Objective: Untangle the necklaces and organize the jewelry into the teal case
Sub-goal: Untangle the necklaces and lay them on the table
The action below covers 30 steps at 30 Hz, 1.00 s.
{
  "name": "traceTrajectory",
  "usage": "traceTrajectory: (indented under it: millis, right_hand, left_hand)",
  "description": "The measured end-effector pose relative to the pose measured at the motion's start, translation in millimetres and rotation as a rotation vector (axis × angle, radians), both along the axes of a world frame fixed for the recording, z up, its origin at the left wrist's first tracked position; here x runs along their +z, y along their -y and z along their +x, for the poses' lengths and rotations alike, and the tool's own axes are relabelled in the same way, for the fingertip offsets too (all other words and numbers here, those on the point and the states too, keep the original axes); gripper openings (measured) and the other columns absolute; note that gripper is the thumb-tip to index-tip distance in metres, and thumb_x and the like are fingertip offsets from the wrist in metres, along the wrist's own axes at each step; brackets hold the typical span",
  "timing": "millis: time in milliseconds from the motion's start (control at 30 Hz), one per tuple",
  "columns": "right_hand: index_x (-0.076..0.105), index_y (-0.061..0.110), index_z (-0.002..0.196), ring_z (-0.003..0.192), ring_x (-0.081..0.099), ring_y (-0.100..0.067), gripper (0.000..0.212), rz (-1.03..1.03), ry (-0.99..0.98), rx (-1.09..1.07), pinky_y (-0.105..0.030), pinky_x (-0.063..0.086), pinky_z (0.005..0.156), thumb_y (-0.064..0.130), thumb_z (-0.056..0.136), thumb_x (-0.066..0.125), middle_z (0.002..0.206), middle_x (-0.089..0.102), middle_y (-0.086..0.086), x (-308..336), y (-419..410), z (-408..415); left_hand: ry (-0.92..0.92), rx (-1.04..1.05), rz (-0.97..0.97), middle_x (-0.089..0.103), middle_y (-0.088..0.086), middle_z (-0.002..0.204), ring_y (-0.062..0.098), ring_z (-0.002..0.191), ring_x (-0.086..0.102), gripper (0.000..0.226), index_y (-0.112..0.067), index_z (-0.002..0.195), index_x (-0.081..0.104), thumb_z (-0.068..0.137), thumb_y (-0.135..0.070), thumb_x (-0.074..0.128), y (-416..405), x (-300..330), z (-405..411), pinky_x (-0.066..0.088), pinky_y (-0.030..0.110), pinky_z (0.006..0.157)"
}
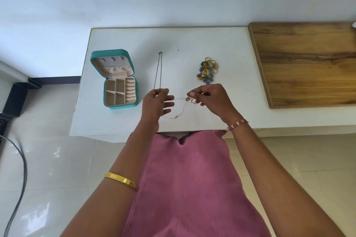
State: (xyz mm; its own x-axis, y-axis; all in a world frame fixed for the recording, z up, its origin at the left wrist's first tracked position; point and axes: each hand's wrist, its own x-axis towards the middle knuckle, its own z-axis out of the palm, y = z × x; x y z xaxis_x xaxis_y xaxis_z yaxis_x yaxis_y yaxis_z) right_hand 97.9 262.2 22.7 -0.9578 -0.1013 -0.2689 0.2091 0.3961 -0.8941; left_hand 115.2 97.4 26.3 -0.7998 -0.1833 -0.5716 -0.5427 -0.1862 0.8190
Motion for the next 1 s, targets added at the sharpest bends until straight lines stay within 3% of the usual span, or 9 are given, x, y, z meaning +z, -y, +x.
traceTrajectory:
  millis: [167,267,367,467,567,633,700,833,1000]
  right_hand:
    - [0.071,0.004,0.087,0.058,0.053,-0.008,0.009,-0.017,-0.076,-0.030,-0.018,0.045,0.061,0.007,0.084,0.064,0.072,0.065,-0.010,9,5,1]
    - [0.070,0.003,0.083,0.061,0.056,-0.013,0.006,-0.044,-0.100,-0.021,-0.023,0.047,0.062,0.006,0.083,0.064,0.067,0.064,-0.007,16,6,1]
    - [0.069,0.004,0.081,0.051,0.054,0.000,0.005,-0.048,-0.112,0.007,-0.014,0.045,0.054,0.006,0.083,0.064,0.062,0.061,-0.002,20,10,1]
    - [0.067,0.009,0.078,0.052,0.055,-0.002,0.007,-0.049,-0.107,0.042,-0.017,0.047,0.056,0.006,0.084,0.063,0.061,0.061,-0.003,21,14,2]
    - [0.067,0.007,0.079,0.053,0.055,-0.005,0.008,-0.040,-0.100,0.052,-0.021,0.048,0.057,0.006,0.084,0.062,0.066,0.064,-0.011,21,15,1]
    - [0.068,0.007,0.080,0.052,0.054,-0.004,0.008,-0.021,-0.099,0.040,-0.021,0.046,0.056,0.008,0.085,0.062,0.065,0.064,-0.013,20,14,0]
    - [0.069,0.008,0.081,0.049,0.051,-0.001,0.008,0.014,-0.104,0.030,-0.019,0.044,0.056,0.011,0.085,0.063,0.059,0.060,-0.006,20,10,-1]
    - [0.068,0.014,0.080,0.049,0.051,-0.001,0.005,0.077,-0.113,0.030,-0.013,0.042,0.055,0.014,0.084,0.065,0.058,0.057,0.000,19,3,-4]
    - [0.069,0.014,0.079,0.056,0.046,-0.013,0.006,0.153,-0.138,0.030,-0.018,0.037,0.056,0.016,0.083,0.066,0.055,0.051,0.001,16,0,-5]
  left_hand:
    - [0.054,-0.066,-0.252,0.064,0.000,0.076,0.013,0.058,0.045,0.038,-0.016,0.123,0.046,0.087,-0.021,0.057,-3,-12,5,0.039,0.024,0.059]
    - [0.019,-0.303,-0.454,0.068,0.011,0.102,0.024,0.087,0.061,0.046,-0.025,0.131,0.048,0.087,-0.027,0.059,-3,-11,5,0.046,0.033,0.084]
    - [-0.012,-0.492,-0.560,0.059,0.007,0.126,0.017,0.097,0.060,0.039,-0.028,0.127,0.055,0.088,-0.028,0.058,-4,-7,4,0.041,0.026,0.090]
    - [-0.090,-0.545,-0.582,0.051,0.004,0.135,0.016,0.122,0.047,0.034,-0.029,0.124,0.058,0.090,-0.025,0.056,-8,-2,2,0.035,0.028,0.102]
    - [-0.146,-0.488,-0.415,0.063,0.002,0.118,0.008,0.105,0.053,0.023,-0.016,0.112,0.066,0.092,-0.018,0.055,-15,6,2,0.036,0.019,0.086]
    - [-0.178,-0.434,-0.362,0.069,0.005,0.101,0.011,0.088,0.055,0.016,-0.015,0.101,0.069,0.091,-0.019,0.057,-15,7,2,0.041,0.024,0.076]
    - [-0.194,-0.375,-0.338,0.071,0.005,0.093,0.015,0.086,0.060,0.014,-0.015,0.097,0.070,0.090,-0.016,0.058,-12,7,2,0.047,0.031,0.081]
    - [-0.192,-0.300,-0.332,0.069,-0.013,0.061,0.021,0.078,0.060,0.015,-0.026,0.080,0.071,0.084,-0.012,0.066,-2,3,2,0.050,0.040,0.082]
    - [-0.199,-0.337,-0.353,0.066,-0.013,0.055,0.017,0.068,0.060,0.024,-0.031,0.068,0.069,0.079,-0.010,0.071,6,3,-1,0.052,0.042,0.076]
